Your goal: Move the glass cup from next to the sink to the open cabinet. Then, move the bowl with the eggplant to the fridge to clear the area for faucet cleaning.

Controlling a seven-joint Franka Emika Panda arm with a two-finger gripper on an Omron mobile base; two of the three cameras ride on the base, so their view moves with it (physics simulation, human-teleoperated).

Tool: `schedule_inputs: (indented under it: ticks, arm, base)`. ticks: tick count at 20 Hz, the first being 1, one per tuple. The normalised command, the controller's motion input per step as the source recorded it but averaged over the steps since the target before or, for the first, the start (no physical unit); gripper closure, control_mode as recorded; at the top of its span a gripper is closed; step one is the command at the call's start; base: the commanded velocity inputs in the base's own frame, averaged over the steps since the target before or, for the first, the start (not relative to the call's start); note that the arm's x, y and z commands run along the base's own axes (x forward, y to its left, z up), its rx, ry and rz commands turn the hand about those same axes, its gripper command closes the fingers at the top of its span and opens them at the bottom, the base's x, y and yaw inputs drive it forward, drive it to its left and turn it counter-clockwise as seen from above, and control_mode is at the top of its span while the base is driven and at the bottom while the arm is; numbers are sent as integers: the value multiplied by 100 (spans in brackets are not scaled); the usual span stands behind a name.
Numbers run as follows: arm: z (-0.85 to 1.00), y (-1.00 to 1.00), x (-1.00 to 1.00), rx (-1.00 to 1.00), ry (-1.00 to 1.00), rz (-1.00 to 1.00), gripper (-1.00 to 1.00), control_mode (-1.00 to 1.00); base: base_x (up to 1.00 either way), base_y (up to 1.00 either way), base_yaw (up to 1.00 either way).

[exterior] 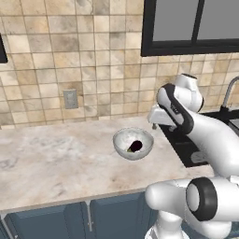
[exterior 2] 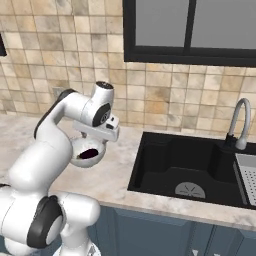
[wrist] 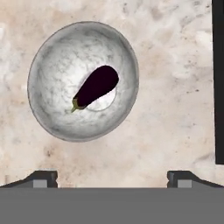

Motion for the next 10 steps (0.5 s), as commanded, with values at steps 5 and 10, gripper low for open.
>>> schedule_inputs:
  ticks: [5, 10]
  arm:
    - [-45, -1, 41, 0, 6, -2, -100, -100]
    - [-46, 0, 43, -6, 0, -7, -100, -100]
  base:
    - [0, 0, 0]
    - [0, 0, 0]
